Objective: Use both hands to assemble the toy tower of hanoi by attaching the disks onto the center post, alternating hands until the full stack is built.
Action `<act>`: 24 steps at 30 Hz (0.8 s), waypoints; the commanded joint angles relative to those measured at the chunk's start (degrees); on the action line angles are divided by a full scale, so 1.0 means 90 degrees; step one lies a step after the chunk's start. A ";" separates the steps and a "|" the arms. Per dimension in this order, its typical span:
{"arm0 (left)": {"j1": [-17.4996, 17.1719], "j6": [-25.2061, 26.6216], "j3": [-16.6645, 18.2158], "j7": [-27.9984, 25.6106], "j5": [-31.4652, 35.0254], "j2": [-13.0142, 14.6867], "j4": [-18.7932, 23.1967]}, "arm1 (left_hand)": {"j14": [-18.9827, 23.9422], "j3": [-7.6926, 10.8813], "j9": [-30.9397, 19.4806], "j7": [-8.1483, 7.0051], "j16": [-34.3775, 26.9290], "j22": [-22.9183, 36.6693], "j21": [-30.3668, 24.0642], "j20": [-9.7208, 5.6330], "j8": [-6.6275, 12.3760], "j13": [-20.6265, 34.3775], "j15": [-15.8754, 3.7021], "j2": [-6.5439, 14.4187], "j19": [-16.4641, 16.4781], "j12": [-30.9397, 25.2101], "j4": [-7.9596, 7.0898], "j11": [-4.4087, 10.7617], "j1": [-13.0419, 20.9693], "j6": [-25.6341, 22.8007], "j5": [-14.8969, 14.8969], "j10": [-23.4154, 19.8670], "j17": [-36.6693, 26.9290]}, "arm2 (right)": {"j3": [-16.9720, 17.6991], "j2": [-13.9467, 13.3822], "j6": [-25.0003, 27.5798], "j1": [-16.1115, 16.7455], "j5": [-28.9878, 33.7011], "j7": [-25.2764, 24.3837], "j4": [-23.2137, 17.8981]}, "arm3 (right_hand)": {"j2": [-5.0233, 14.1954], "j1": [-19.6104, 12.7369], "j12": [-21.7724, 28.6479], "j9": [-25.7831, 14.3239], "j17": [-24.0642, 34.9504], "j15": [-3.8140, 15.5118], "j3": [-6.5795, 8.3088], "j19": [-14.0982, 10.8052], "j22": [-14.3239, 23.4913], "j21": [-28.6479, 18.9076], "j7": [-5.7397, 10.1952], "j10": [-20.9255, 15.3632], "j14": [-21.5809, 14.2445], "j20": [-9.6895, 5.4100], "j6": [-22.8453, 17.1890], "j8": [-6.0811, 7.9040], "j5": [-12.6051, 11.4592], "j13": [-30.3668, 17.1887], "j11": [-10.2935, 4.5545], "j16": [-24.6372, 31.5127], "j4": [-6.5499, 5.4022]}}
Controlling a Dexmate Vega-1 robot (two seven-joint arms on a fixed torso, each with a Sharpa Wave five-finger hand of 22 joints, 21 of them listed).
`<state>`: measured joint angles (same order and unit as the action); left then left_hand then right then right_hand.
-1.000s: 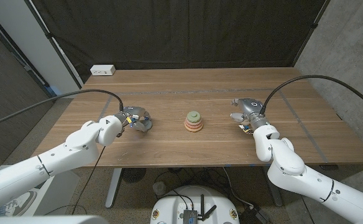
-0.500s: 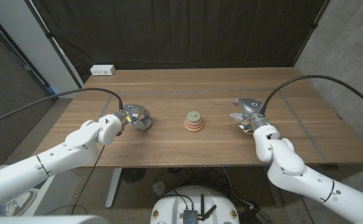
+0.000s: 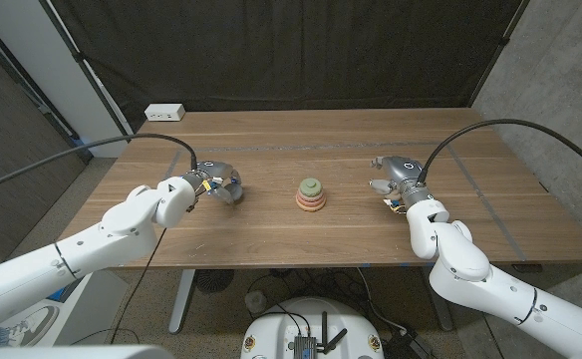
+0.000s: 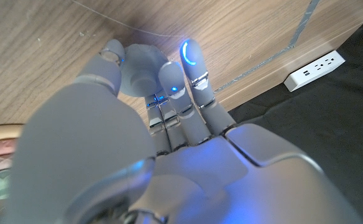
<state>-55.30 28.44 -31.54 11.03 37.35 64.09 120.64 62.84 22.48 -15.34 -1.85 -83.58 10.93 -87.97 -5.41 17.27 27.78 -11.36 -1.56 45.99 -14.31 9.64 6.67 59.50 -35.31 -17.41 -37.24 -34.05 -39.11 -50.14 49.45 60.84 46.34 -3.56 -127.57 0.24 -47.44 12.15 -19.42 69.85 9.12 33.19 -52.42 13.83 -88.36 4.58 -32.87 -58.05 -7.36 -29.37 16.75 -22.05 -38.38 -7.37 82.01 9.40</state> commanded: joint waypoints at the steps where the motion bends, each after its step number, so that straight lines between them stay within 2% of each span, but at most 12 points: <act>1: 0.0014 -0.0153 0.0218 0.0156 -0.0342 0.0062 0.0129 | 0.0005 0.0039 -0.0016 -0.0009 0.0008 0.0016 -0.0052 -0.0732 -0.0007 0.0037 -0.0133 0.0068 0.0067 0.0006 -0.0030 0.0402 -0.0010 -0.0085 -0.0061 -0.0518 -0.0031 | -0.0047 0.0014 0.0091 -0.0039 0.0069 0.0066 -0.0030 | 0.0028 0.0024 -0.0028 -0.0017 0.0004 0.0367 0.0031 -0.0026 0.0018 -0.0030 -0.0007 -0.0057 0.0000 -0.0554 -0.0043 0.0025 -0.0033 -0.0009 0.0015 0.0011 -0.0021; 6: 0.0023 -0.0306 0.0372 0.0207 -0.0689 0.0120 0.0173 | 0.0025 0.0040 -0.0018 -0.0016 0.0002 0.0016 -0.0054 -0.0733 -0.0005 0.0043 -0.0133 0.0066 0.0074 0.0016 -0.0029 0.0412 -0.0010 -0.0107 -0.0066 -0.0529 -0.0053 | -0.0032 0.0019 0.0090 -0.0034 0.0056 0.0037 -0.0029 | 0.0031 0.0029 -0.0026 -0.0018 -0.0023 0.0369 0.0034 -0.0037 0.0025 -0.0038 -0.0009 -0.0059 0.0028 -0.0554 -0.0045 0.0025 -0.0043 -0.0021 0.0009 -0.0016 -0.0017; 18: 0.0174 -0.0379 0.0394 0.0347 -0.0833 0.0188 0.0229 | 0.0063 0.0040 -0.0028 -0.0028 0.0020 0.0018 -0.0061 -0.0733 -0.0016 0.0068 -0.0133 0.0063 0.0100 0.0044 -0.0031 0.0410 -0.0016 -0.0143 -0.0078 -0.0583 -0.0085 | -0.0034 0.0068 0.0069 -0.0085 -0.0003 0.0003 0.0039 | 0.0037 0.0037 -0.0030 -0.0022 -0.0011 0.0368 0.0037 -0.0038 0.0028 -0.0037 -0.0009 -0.0076 0.0013 -0.0554 -0.0066 0.0035 -0.0058 -0.0026 0.0005 -0.0004 -0.0012; 24: 0.0156 -0.0443 0.0528 0.0303 -0.1006 0.0264 0.0301 | 0.0074 0.0045 -0.0034 -0.0030 0.0033 0.0018 -0.0063 -0.0736 -0.0017 0.0093 -0.0133 0.0067 0.0112 0.0037 -0.0028 0.0411 -0.0011 -0.0174 -0.0085 -0.0642 -0.0103 | -0.0063 0.0093 0.0037 -0.0155 -0.0020 0.0010 0.0084 | 0.0041 0.0042 -0.0028 -0.0024 0.0005 0.0367 0.0039 -0.0038 0.0028 -0.0036 -0.0009 -0.0090 -0.0004 -0.0554 -0.0071 0.0038 -0.0064 -0.0028 0.0009 0.0014 -0.0012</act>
<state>-54.20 25.49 -28.20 13.64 30.62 65.59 122.52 62.84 22.48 -15.29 -2.15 -83.26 10.93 -87.96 -5.54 17.03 27.84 -11.35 -1.36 46.32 -13.63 9.64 6.46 59.27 -36.25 -17.87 -38.13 -34.67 -39.41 -49.71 50.15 60.17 46.58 -3.25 -127.44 0.24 -47.44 11.86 -19.56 69.64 9.12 33.19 -52.43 13.99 -88.35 4.59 -33.08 -58.05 -7.36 -29.37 16.74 -22.28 -38.37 -7.16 82.01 9.40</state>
